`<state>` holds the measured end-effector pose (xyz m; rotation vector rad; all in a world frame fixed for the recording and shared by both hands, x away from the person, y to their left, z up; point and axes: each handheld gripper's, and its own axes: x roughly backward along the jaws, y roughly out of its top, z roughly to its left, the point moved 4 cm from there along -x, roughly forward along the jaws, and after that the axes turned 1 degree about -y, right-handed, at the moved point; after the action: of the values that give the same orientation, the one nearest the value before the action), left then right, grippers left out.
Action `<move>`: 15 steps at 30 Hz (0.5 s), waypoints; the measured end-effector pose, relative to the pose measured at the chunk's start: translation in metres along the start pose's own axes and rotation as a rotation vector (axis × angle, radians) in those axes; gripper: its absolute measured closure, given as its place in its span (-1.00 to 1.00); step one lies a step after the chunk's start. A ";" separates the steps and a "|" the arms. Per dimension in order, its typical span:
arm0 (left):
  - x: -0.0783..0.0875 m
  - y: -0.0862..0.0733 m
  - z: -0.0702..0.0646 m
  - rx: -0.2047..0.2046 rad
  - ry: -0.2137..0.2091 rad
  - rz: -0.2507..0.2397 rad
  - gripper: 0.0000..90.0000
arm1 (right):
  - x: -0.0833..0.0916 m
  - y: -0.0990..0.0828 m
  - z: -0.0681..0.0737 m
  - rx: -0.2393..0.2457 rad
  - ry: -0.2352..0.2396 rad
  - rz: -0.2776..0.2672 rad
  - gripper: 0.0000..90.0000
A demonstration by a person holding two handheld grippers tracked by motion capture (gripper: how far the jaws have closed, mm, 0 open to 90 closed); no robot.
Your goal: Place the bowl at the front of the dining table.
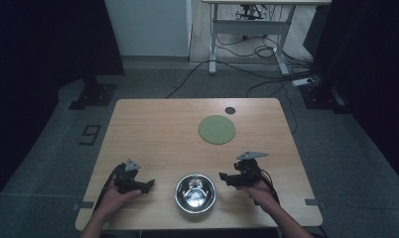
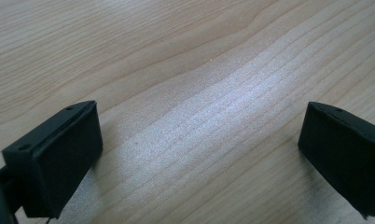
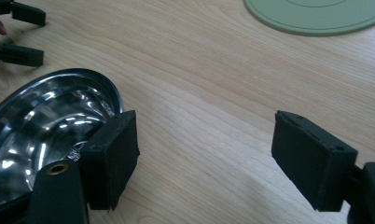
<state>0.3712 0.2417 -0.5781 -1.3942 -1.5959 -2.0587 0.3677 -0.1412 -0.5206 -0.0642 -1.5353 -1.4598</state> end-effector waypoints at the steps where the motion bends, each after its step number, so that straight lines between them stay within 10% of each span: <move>1: 0.000 0.000 0.000 0.000 0.000 0.000 -1.00 | -0.001 0.000 0.000 0.004 0.002 -0.002 -0.48; 15: 0.000 0.000 0.000 0.000 0.000 0.000 -1.00 | -0.008 0.009 0.014 0.017 0.042 0.018 -0.44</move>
<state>0.3712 0.2417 -0.5781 -1.3940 -1.5961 -2.0587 0.3693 -0.1233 -0.5160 -0.0367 -1.5097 -1.4251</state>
